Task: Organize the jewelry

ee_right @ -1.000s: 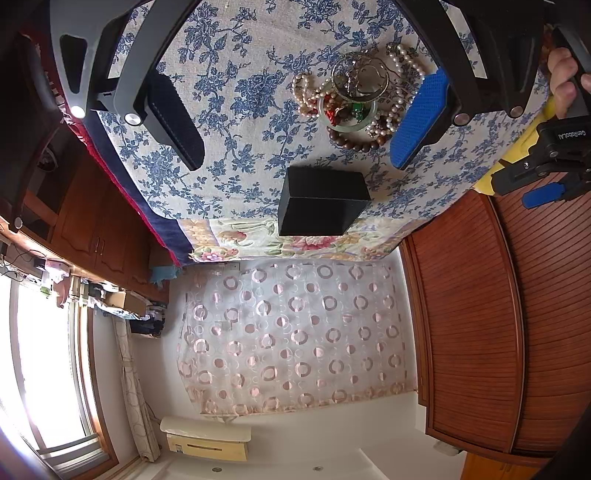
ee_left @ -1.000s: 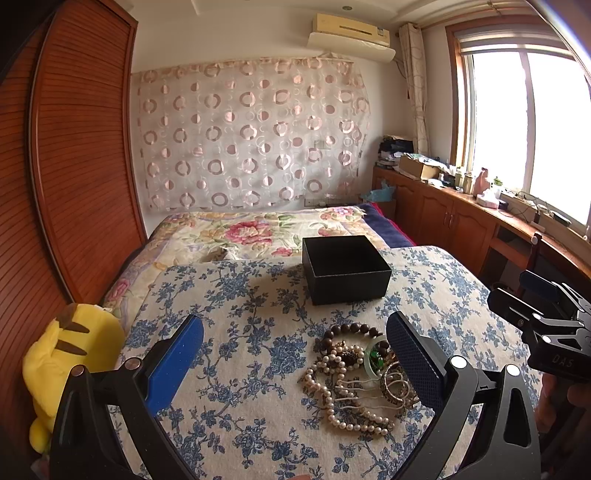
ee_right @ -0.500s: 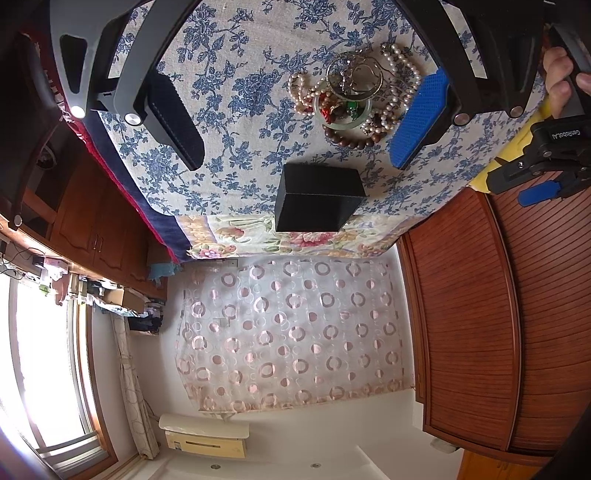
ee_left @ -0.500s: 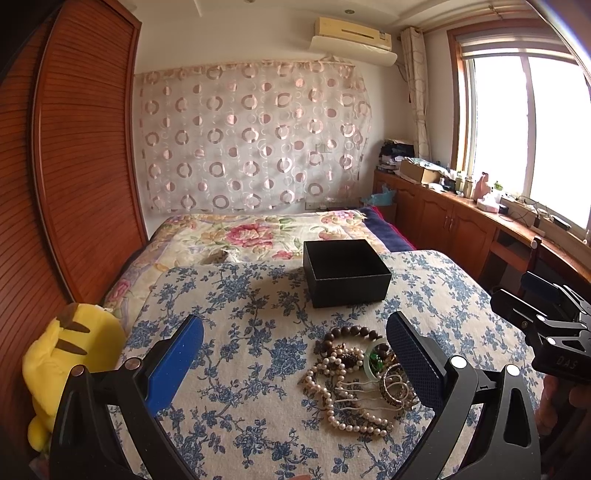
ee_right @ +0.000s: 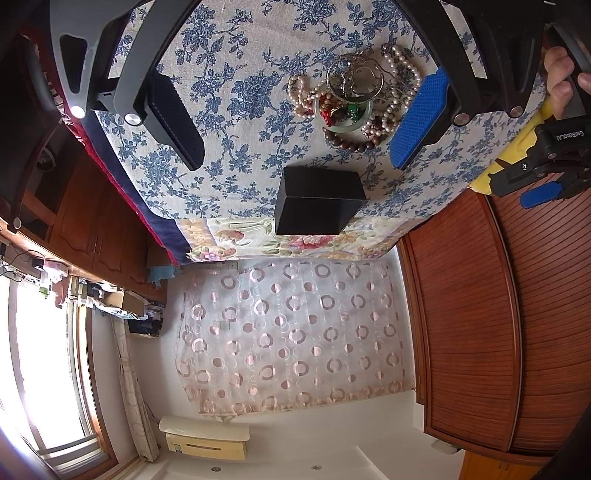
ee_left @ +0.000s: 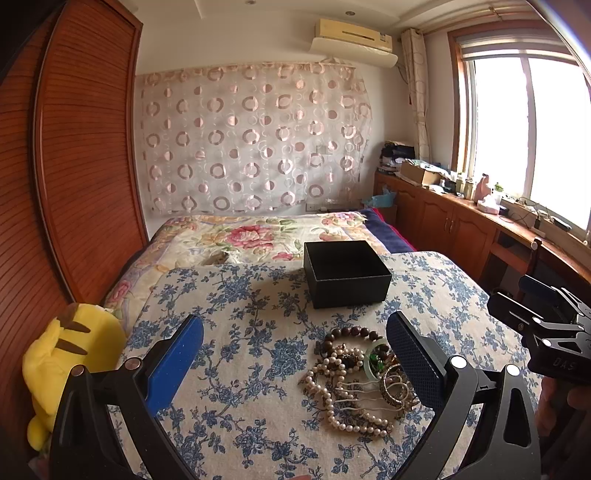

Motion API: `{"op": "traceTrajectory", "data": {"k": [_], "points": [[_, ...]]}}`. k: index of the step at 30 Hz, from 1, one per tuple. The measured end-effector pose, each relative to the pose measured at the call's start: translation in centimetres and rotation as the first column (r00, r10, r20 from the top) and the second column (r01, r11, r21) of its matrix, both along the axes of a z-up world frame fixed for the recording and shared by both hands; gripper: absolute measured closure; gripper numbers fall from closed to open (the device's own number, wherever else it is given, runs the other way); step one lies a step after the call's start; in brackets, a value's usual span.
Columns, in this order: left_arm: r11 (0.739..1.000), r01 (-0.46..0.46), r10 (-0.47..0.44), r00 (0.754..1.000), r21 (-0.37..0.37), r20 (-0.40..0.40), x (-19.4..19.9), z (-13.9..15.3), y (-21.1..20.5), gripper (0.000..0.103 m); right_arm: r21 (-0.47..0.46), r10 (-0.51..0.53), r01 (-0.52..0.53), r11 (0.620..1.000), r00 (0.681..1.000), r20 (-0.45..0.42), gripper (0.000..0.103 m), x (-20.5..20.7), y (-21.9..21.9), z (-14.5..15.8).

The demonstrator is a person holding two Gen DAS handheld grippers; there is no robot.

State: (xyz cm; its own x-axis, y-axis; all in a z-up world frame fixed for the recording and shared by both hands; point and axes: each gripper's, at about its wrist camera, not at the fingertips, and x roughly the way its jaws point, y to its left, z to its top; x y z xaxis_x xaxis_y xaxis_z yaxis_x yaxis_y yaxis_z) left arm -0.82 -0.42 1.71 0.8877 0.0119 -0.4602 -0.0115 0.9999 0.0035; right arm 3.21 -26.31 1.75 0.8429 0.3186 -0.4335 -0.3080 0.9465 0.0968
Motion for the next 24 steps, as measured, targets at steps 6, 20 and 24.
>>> {"op": "traceTrajectory", "data": {"k": [6, 20, 24], "points": [[1.0, 0.0, 0.0, 1.0, 0.0, -0.001, -0.05, -0.03, 0.06, 0.007, 0.003, 0.001, -0.001, 1.0, 1.0, -0.002, 0.002, 0.08, 0.03, 0.02], [1.0, 0.002, -0.002, 1.0, -0.001, -0.003, -0.09, -0.36, -0.1, 0.007, 0.003, 0.0, 0.0, 1.0, 1.0, -0.001, 0.002, 0.05, 0.09, -0.07], [1.0, 0.004, -0.004, 1.0, -0.003, -0.006, -0.04, -0.58, -0.05, 0.007, 0.003, 0.002, -0.002, 1.0, 1.0, -0.002, 0.002, 0.08, 0.04, -0.18]]}}
